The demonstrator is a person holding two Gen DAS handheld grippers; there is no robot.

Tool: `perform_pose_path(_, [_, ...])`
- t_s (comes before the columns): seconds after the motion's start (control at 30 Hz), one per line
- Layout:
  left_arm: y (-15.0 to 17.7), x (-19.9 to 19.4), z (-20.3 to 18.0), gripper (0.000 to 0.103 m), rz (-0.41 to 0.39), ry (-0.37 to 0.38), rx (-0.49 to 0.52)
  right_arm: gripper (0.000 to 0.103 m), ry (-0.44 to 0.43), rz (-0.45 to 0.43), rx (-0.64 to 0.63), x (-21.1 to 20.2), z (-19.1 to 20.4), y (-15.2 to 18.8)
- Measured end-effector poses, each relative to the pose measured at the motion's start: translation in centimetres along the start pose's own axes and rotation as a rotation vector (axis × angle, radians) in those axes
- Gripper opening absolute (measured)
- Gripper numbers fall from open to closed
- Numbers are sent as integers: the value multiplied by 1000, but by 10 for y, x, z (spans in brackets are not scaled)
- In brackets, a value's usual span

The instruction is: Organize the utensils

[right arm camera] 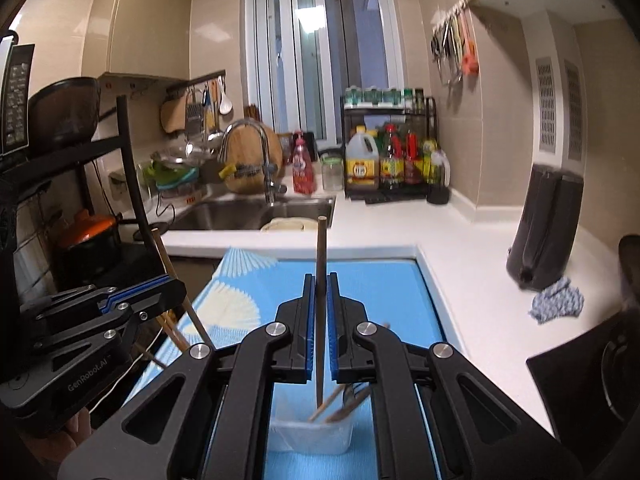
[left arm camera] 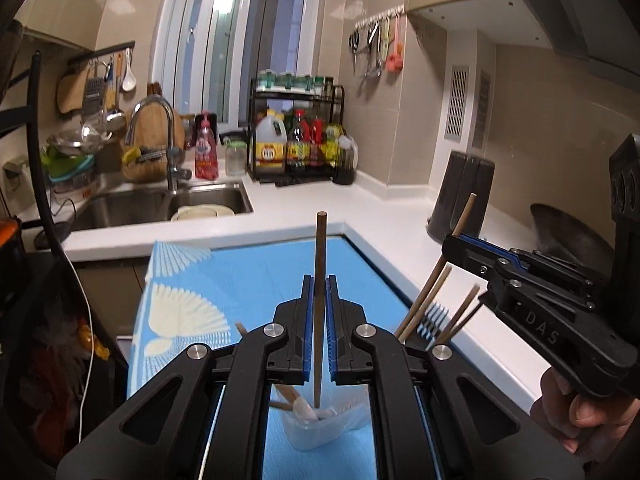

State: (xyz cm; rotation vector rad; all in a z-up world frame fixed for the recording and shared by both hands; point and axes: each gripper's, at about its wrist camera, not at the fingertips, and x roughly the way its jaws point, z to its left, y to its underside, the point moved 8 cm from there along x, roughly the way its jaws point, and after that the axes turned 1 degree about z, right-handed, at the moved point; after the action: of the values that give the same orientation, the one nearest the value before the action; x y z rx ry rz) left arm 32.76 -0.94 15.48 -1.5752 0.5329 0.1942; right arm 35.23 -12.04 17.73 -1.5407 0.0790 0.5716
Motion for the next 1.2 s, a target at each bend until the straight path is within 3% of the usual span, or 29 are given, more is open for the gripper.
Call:
perform_pose_path(0.1, [6,-7,1,9,11,-4,-6,6,-14,23,-19,-7,3,9])
perform_pose_path(0.17, [2,-20,2,28,-12,-12,-6,10,-27,34,-13,-16,3,13])
perform_pose_path(0.23, [-2,-38,3,39,-47,-25,-3,11,-30,41,-5,-29,0,17])
perform_pose_path(0.3, [-3,-62,1,42,-86,-35,-4,13,-30,32,1,-45,-3,23])
perform_pose_path(0.37, [-1,-81,0,53,-121,-46,-17,27,-28,18,6,-62,-5,30])
perform_pose_path(0.4, [3,-93,-1,57,-141,-62,-26,39,-17,5,4,-72,-7,36])
perform_pose_path(0.43, [8,-103,-2,63,-158,-84,-37,45,-13,-10,0,-83,-7,43])
perform_pose_path(0.53, [34,-121,-4,73,-186,-129,-77,49,19,-46,-11,-108,-12,68])
perform_pose_path(0.63, [82,-116,-6,88,-160,-178,-109,53,46,-54,-43,-119,-15,100])
perform_pose_path(0.73, [141,-83,-5,88,-52,-230,-154,58,97,-29,-79,-108,-26,134])
perform_pose_path(0.83, [171,-60,-2,88,8,-273,-174,58,118,14,-43,-94,-41,159])
perform_pose_path(0.93, [180,-52,1,88,45,-287,-187,62,104,28,-22,-87,-42,167])
perform_pose_path(1.2, [179,-63,-4,95,40,-315,-163,66,112,39,-1,-85,-47,177])
